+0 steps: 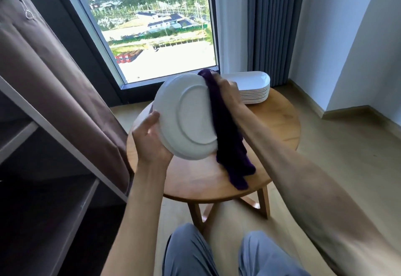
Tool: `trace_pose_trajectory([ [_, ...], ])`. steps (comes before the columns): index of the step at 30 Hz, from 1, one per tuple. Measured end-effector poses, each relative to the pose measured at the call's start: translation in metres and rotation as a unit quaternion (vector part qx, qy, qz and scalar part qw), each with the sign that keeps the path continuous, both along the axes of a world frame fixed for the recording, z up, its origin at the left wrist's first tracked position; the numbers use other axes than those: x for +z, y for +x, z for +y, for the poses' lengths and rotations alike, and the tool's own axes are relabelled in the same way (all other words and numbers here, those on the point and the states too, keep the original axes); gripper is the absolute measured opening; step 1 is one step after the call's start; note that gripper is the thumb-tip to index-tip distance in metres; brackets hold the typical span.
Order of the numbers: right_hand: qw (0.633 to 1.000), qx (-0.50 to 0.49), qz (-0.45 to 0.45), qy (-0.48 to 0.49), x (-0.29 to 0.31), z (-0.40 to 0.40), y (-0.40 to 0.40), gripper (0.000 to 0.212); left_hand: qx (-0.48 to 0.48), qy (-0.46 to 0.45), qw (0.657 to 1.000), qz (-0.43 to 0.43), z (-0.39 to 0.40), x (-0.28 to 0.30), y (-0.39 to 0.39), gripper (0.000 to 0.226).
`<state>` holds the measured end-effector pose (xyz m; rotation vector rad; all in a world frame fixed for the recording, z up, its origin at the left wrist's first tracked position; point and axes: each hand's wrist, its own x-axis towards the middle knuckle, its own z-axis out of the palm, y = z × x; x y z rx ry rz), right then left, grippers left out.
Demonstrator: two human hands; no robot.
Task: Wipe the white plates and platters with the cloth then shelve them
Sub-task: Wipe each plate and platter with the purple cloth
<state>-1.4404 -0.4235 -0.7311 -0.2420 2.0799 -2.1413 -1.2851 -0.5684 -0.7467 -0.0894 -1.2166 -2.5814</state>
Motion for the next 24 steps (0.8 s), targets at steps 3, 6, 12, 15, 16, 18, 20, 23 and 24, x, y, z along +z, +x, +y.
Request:
trace_pose_trajectory([
  [3, 0.993, 0.028, -0.116, -0.01, -0.012, -0.004, -0.001, 0.035, -0.02, -0.024, 0.999, 0.019, 0.006, -0.022, 0.001, 0.065],
  [6, 0.979, 0.047, -0.183, -0.076, -0.027, -0.018, 0.0, 0.026, -0.017, 0.02, 0.999, -0.028, 0.012, -0.031, -0.005, 0.068],
  [12, 0.99, 0.059, 0.054, 0.114, -0.008, -0.026, 0.008, 0.046, -0.063, 0.052, 0.996, -0.031, 0.024, -0.022, -0.018, 0.088],
  [15, 0.979, 0.086, 0.15, 0.111, 0.001, -0.03, 0.025, 0.037, -0.096, 0.042, 0.994, -0.008, 0.03, -0.012, -0.03, 0.095],
  [16, 0.974, 0.099, 0.175, 0.104, 0.002, -0.031, 0.03, 0.036, -0.092, 0.048, 0.995, -0.003, 0.031, -0.009, -0.034, 0.087],
  [18, 0.966, 0.13, 0.205, 0.084, 0.003, -0.031, 0.04, 0.04, -0.066, 0.054, 0.996, -0.008, 0.03, -0.008, -0.04, 0.064],
  [20, 0.959, 0.165, 0.222, 0.062, 0.003, -0.028, 0.05, 0.043, -0.053, 0.076, 0.996, -0.019, 0.029, -0.009, -0.042, 0.056],
  [23, 0.941, 0.214, 0.254, 0.063, -0.004, -0.026, 0.068, 0.042, -0.038, 0.134, 0.99, -0.02, 0.027, -0.015, -0.045, 0.053],
  [24, 0.936, 0.223, 0.264, 0.067, -0.007, -0.026, 0.073, 0.041, -0.031, 0.156, 0.987, -0.021, 0.025, -0.018, -0.046, 0.051],
])
